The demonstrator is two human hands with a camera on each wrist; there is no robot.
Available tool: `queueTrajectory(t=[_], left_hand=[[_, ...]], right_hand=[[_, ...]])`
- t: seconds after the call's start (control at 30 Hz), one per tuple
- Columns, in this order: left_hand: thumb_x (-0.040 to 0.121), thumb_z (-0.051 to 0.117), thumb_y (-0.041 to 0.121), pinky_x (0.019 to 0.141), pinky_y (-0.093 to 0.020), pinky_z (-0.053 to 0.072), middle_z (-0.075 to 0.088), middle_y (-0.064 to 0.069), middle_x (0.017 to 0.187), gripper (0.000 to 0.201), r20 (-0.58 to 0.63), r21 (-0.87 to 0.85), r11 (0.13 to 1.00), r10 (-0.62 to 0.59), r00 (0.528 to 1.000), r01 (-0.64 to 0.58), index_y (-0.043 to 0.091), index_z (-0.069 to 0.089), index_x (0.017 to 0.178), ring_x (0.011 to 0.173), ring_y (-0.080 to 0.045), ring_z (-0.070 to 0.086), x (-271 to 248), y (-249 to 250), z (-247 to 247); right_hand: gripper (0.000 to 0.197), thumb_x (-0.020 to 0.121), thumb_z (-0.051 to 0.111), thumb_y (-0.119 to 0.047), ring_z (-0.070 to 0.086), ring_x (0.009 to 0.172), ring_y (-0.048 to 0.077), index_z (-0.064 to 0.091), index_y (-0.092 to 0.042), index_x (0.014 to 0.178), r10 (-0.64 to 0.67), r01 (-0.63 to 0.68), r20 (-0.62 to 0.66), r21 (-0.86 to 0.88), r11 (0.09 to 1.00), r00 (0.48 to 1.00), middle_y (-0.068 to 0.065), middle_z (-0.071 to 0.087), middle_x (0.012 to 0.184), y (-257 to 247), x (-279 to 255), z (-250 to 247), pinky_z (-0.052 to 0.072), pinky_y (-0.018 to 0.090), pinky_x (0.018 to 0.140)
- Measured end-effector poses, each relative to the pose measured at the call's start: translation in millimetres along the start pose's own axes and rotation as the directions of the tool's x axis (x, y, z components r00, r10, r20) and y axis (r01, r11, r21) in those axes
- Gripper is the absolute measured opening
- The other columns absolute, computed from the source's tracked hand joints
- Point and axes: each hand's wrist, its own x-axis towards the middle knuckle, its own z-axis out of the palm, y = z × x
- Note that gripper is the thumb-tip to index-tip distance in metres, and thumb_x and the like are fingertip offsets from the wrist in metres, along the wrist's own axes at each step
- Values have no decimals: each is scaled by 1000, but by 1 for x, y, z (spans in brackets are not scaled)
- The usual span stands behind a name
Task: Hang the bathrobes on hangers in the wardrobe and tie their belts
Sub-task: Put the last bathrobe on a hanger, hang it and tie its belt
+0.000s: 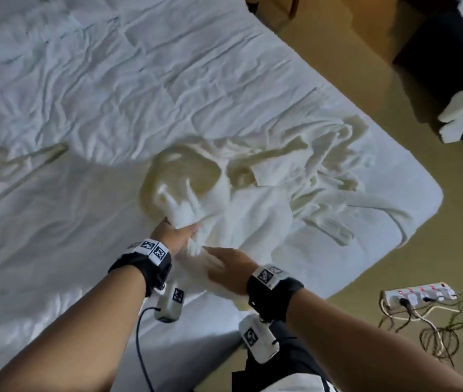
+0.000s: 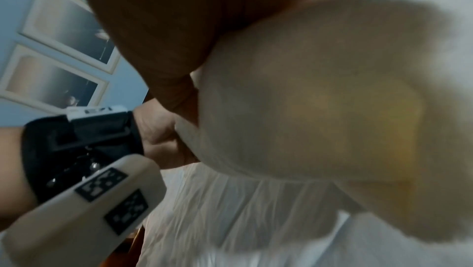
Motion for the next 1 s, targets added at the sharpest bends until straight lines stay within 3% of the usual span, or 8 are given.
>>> queueTrajectory(t=[0.13, 0.27, 0.4, 0.6, 0.73, 0.83, 0.9, 1.0], left_hand=[[78, 71, 40, 81, -29, 44, 67, 0, 96, 29, -69, -191, 980, 43, 997, -55, 20, 65, 98, 96, -24, 62, -30, -65, -46], [68, 73, 50, 92, -33, 47, 69, -2, 111, 52, -106, -224, 967, 103, 989, -124, 20, 67, 110, 106, -22, 62, -61, -145, -101], [75, 78, 39, 89, -28, 46, 68, -3, 112, 50, -209, -202, 970, 90, 974, -133, 14, 64, 115, 106, -22, 62, -100, -236, -170], [54, 62, 71, 88, -31, 47, 69, -9, 113, 77, -421, -85, 996, -72, 904, 40, 19, 68, 110, 108, -26, 64, -178, -423, -318], [59, 68, 63, 90, -36, 46, 63, -15, 124, 76, -518, -118, 961, -275, 810, 250, 14, 65, 118, 112, -34, 59, -241, -518, -397], [64, 76, 52, 92, -38, 47, 66, -11, 119, 68, -528, -279, 937, -334, 781, 212, 13, 64, 118, 109, -31, 61, -257, -547, -420], [71, 80, 42, 89, -36, 48, 69, -8, 110, 55, -498, -463, 881, -350, 793, 98, 10, 66, 113, 103, -29, 64, -245, -542, -415], [68, 75, 57, 92, -40, 53, 71, -7, 106, 60, -315, -736, 675, -293, 903, -38, 10, 69, 105, 96, -24, 68, -213, -483, -387]], right_hand=[[58, 81, 69, -36, 59, 99, 13, 47, -43, 135, -41, 39, -22, -89, 995, 999, -5, 63, 114, -21, 0, 47, 43, 23, 82], [80, 66, 80, -45, 54, 89, 8, 43, -41, 137, -115, 119, 30, -237, 964, 993, -10, 56, 105, -57, 7, 116, 41, 20, 73], [82, 66, 80, -46, 53, 106, 11, 40, -40, 138, -139, 164, 97, -338, 927, 985, -4, 48, 126, -105, 14, 223, 44, 24, 88], [24, 89, 63, -34, 61, 103, 23, 63, -23, 111, -233, 415, 422, -413, 811, 876, 5, 66, 112, -211, 15, 409, 46, 28, 86], [10, 95, 46, -29, 64, 82, 21, 55, -33, 90, -225, 414, 464, -358, 837, 857, 2, 67, 92, -256, 8, 499, 52, 31, 75], [10, 93, 50, -32, 61, 80, 17, 57, -28, 98, -260, 448, 462, -361, 818, 848, -5, 64, 83, -273, 11, 522, 51, 32, 76], [31, 89, 58, -46, 59, 87, 13, 55, -28, 114, -235, 443, 496, -357, 823, 836, -9, 62, 89, -273, 20, 521, 46, 29, 80], [86, 64, 65, -77, 60, 104, 12, 45, -31, 134, -192, 386, 540, -272, 882, 819, -5, 63, 116, -267, 33, 511, 46, 27, 88]])
